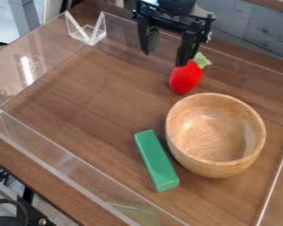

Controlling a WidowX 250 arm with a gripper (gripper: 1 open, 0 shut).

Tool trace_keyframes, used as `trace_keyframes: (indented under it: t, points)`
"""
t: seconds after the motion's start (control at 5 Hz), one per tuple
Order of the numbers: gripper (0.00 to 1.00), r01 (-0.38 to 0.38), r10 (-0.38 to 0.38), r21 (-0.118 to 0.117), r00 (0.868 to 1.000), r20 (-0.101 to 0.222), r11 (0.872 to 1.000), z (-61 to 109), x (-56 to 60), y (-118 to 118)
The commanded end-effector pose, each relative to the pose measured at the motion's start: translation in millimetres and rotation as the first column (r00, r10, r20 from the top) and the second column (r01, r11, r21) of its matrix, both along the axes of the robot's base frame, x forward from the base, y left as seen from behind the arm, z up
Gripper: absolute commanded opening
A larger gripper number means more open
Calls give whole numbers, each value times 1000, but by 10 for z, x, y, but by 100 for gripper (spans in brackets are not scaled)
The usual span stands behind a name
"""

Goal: Move the red fruit to the right

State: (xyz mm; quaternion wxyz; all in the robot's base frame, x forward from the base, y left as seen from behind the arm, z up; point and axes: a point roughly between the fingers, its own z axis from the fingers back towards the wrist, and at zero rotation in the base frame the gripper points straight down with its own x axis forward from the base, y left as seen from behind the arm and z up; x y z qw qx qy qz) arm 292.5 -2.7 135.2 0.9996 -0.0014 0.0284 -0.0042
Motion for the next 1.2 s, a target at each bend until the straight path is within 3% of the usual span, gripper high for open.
trace_keyframes:
  t: [0.0,0.2,0.6,1.0]
  points:
    - [100,-34,34,1,999,-1,999,-14,28,124]
    - [100,-75,75,1,997,3,997,-18,55,278]
    - [100,-135,135,-2,990,44,991,-142,99,645]
    - [100,-294,292,-2,951,100,956,-134,18,967]
